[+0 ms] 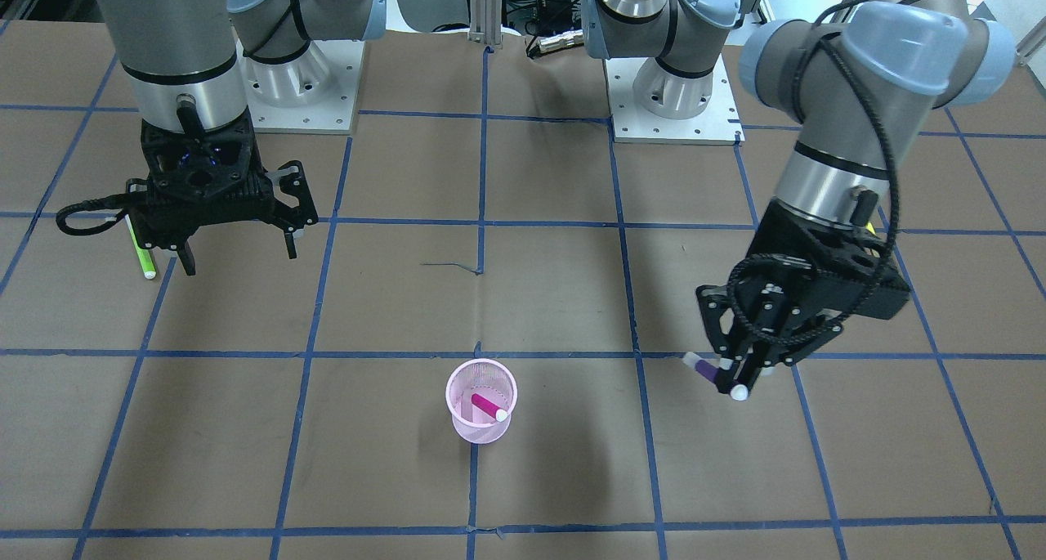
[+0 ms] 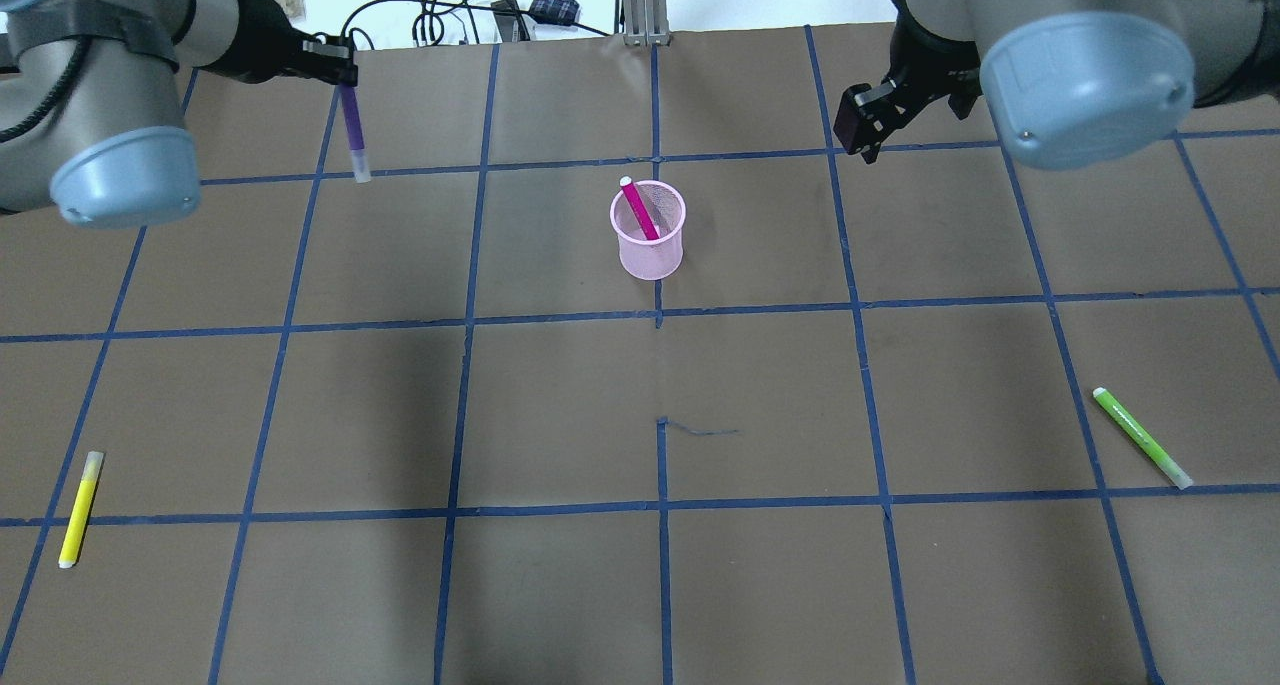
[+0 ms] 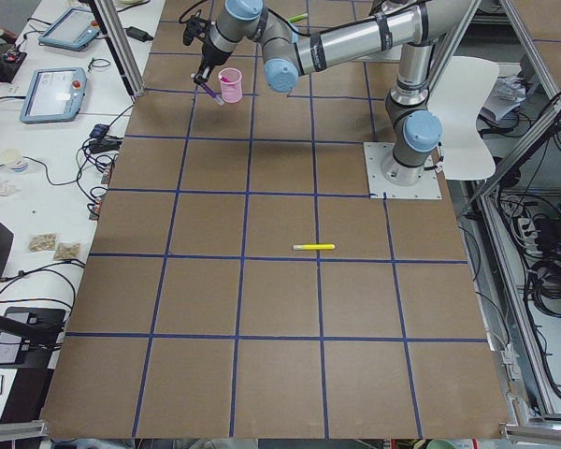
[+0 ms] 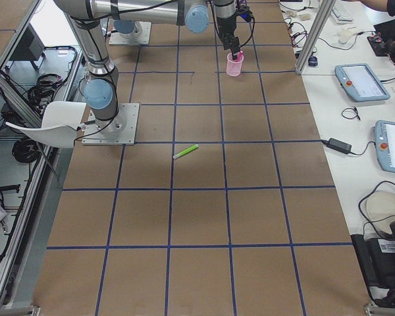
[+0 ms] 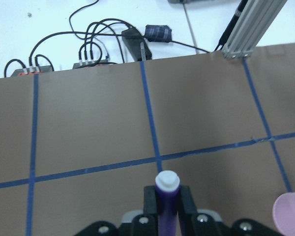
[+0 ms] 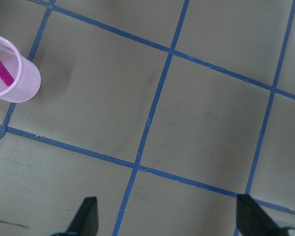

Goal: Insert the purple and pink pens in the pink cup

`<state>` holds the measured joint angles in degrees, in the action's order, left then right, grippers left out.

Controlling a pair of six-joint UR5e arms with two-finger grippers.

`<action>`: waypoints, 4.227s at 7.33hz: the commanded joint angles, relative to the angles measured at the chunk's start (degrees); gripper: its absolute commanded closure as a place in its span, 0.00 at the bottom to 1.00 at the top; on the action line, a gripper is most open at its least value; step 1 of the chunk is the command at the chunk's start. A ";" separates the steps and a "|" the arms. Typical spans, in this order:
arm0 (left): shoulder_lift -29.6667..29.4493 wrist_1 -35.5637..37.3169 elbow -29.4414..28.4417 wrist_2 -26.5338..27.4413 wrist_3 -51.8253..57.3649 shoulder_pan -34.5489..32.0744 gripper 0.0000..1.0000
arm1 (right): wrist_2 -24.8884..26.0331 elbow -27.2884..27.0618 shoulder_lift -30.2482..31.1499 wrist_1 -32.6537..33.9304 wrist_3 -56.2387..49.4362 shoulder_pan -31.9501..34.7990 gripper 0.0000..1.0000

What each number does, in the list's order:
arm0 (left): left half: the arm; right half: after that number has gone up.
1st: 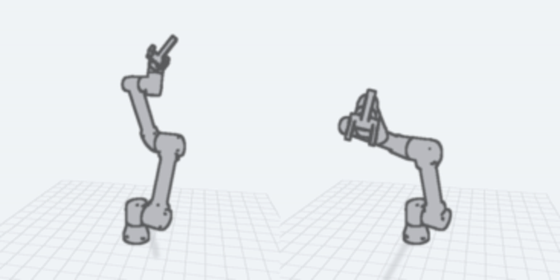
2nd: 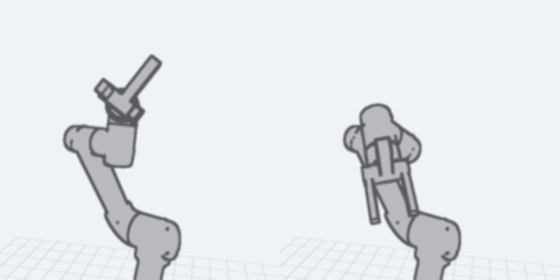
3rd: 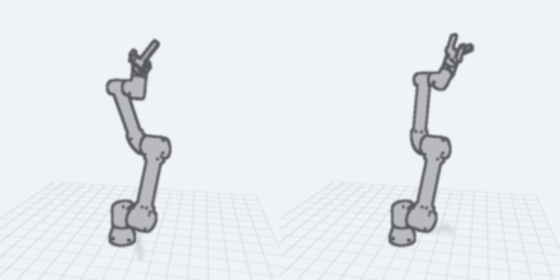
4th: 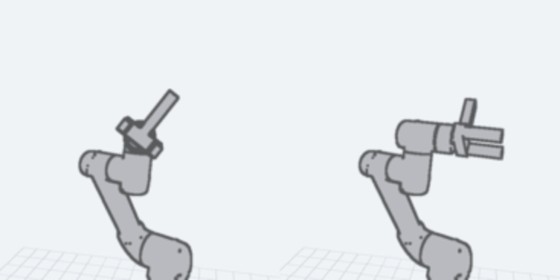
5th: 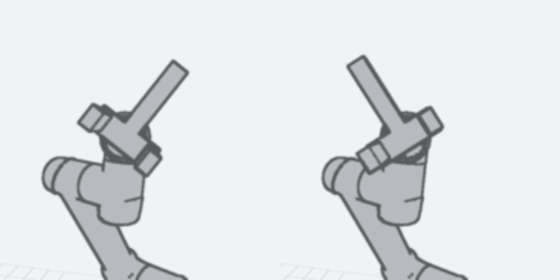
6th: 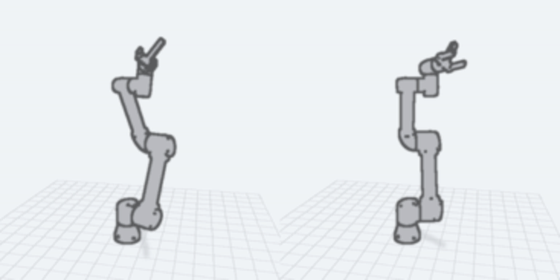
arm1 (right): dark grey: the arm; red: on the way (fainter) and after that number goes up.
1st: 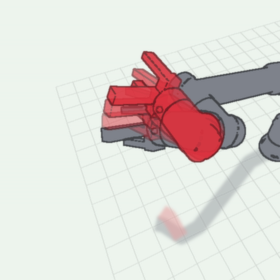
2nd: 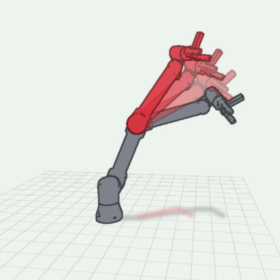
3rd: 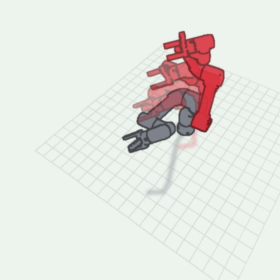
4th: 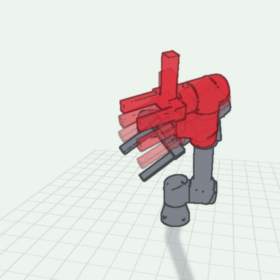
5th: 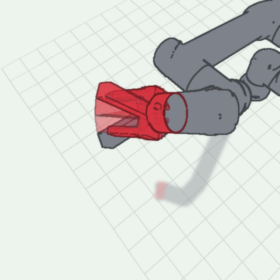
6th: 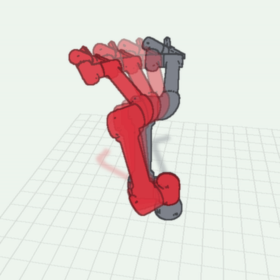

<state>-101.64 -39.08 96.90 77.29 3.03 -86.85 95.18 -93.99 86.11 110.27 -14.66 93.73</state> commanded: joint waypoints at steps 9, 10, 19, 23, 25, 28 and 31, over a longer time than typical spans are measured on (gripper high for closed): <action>-13.66 6.28 -6.55 14.21 -12.70 -20.02 1.00 | -2.19 2.67 2.75 -12.01 19.84 -0.03 0.00; -14.98 9.08 -6.03 14.12 -12.44 -20.28 1.00 | -2.72 2.67 2.75 -12.01 20.28 -0.03 0.00; -16.92 14.38 -2.24 16.49 -11.73 -22.75 0.14 | -2.19 2.41 2.66 -12.09 19.84 0.14 0.00; -11.15 4.18 -7.05 14.66 -11.12 -18.90 0.00 | -1.84 2.67 2.31 -12.09 19.40 0.14 0.00; -4.56 -17.60 -11.54 12.63 -4.74 -12.50 0.00 | -2.19 2.67 2.31 -12.10 20.10 0.14 0.00; 5.46 -43.11 -11.65 12.54 3.38 -1.42 0.00 | -2.54 2.58 1.78 -11.83 20.36 0.40 0.00; 12.69 -49.95 -9.37 12.54 -3.86 -1.12 0.00 | -2.46 2.67 1.78 -11.83 20.28 0.41 0.00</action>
<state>-91.21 -87.26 86.27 89.89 3.42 -87.77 92.72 -91.33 87.90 98.44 5.62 94.11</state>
